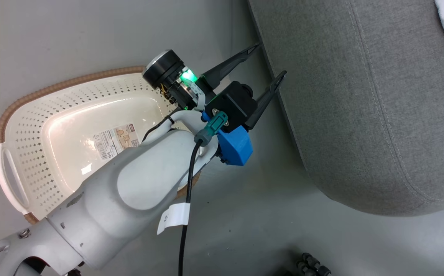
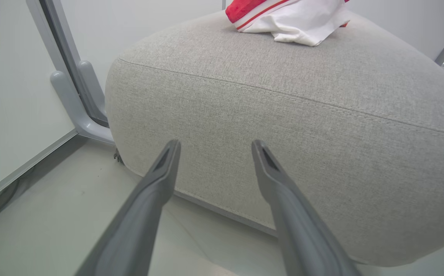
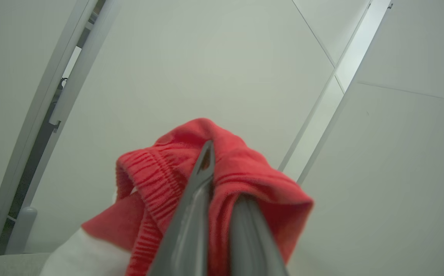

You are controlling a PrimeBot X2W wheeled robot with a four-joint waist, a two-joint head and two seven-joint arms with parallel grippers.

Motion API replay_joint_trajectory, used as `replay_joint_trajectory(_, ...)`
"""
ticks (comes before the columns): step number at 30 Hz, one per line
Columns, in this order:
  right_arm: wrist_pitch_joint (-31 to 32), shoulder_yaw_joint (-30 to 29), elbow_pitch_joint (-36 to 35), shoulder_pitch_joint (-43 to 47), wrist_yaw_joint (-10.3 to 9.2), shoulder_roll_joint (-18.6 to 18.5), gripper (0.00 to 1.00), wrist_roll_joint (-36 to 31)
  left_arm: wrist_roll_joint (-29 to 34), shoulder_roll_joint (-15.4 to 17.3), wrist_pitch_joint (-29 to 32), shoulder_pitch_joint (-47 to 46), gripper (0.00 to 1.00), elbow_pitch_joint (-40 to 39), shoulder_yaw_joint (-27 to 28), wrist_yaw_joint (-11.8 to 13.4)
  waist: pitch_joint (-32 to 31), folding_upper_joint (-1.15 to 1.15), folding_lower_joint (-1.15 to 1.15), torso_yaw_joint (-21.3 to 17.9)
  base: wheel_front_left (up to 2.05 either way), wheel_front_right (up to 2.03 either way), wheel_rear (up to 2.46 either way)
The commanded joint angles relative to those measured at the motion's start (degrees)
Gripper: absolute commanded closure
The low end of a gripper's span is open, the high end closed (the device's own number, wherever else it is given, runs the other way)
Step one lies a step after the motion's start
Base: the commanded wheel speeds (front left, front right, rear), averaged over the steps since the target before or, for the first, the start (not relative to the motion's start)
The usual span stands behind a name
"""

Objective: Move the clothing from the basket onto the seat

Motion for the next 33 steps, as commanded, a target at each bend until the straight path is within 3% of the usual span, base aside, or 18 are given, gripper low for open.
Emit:
replay_joint_trajectory(1, 0.01, -0.29, 1.62, 2.01, 0.01, 0.40, 1.00, -0.40, 0.45, 0.72, 0.40, -1.02, 0.00, -0.83, -0.11, 0.47, 1.43, 0.00, -0.01, 0.05, 0.00, 0.00, 0.00)
replay_joint_trajectory(19, 0.01, 0.82, 9.75, 9.42, 0.01, 11.06, 1.00, -1.61, 0.36, 2.28, 2.08, -2.81, 0.00, -3.88, -0.42, 1.24, 5.18, 0.00, -0.01, 1.55, 0.00, 0.00, 0.00)
replay_joint_trajectory(25, 0.01, 0.72, 10.41, 10.83, 0.01, 13.00, 1.00, -0.88, -0.02, 1.89, 1.68, -3.02, 0.00, -3.56, -0.57, 1.45, 4.87, 0.00, -0.01, 1.81, 0.00, 0.00, 0.00)
replay_joint_trajectory(26, 0.01, 0.47, 9.85, 11.17, 0.01, 13.38, 0.81, -0.98, -0.04, 1.84, 1.47, -3.00, 0.00, -3.43, -0.58, 1.47, 4.63, 0.00, -0.01, 1.82, 0.00, 0.00, 0.00)
replay_joint_trajectory(27, 0.01, 0.37, 9.49, 11.63, 0.01, 13.62, 0.11, -1.15, -0.09, 1.72, 1.30, -2.96, 0.00, -3.36, -0.60, 1.48, 4.37, 0.00, -0.01, 1.85, 0.00, 0.00, 0.00)
replay_joint_trajectory(28, 0.01, 0.43, 8.93, 12.14, 0.01, 13.92, 0.00, -1.34, -0.13, 1.66, 1.10, -2.88, 0.00, -3.21, -0.60, 1.52, 4.05, 0.00, -0.01, 1.87, 0.00, 0.00, 0.00)
replay_joint_trajectory(33, 0.01, -0.10, 6.18, 16.12, 0.01, 14.51, 0.00, -1.80, -0.85, 0.88, -0.39, -1.67, 0.00, -2.13, -0.67, 1.56, 1.72, 0.00, -0.01, 1.99, 0.00, 0.00, 0.00)
